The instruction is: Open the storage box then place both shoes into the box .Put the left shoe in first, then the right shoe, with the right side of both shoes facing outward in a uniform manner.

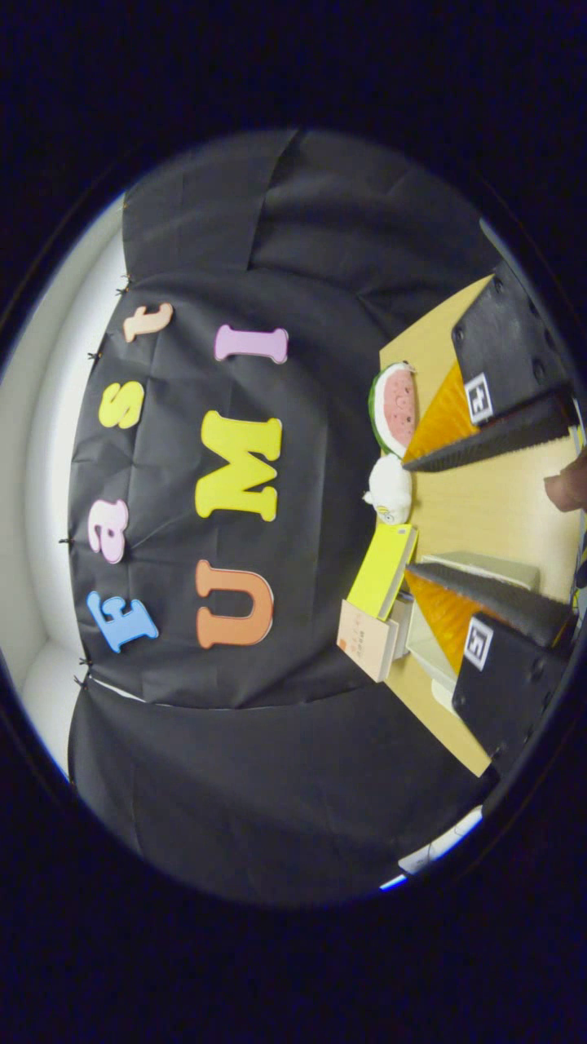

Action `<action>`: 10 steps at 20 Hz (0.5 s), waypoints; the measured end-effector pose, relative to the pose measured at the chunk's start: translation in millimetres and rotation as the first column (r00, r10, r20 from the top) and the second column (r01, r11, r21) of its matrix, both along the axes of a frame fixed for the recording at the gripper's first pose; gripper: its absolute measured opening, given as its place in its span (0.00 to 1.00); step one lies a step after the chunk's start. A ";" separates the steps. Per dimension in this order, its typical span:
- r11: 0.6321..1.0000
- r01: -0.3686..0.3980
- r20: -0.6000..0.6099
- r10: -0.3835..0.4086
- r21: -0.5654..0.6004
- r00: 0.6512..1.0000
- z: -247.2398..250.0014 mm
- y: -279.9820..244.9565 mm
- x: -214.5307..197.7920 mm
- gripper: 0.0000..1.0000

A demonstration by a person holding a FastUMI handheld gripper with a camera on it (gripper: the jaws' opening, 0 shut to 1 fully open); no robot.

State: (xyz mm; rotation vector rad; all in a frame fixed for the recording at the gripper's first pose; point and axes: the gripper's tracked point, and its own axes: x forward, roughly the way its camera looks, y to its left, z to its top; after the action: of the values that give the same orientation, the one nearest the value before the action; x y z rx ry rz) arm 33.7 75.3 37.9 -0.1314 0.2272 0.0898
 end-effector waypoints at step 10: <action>0.992 0.034 0.037 -0.039 0.125 0.999 -3.5 -115.4 -59.9 1.00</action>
State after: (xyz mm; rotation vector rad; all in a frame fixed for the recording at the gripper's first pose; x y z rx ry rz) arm -26.3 -40.1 34.4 -0.0046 0.1838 0.0643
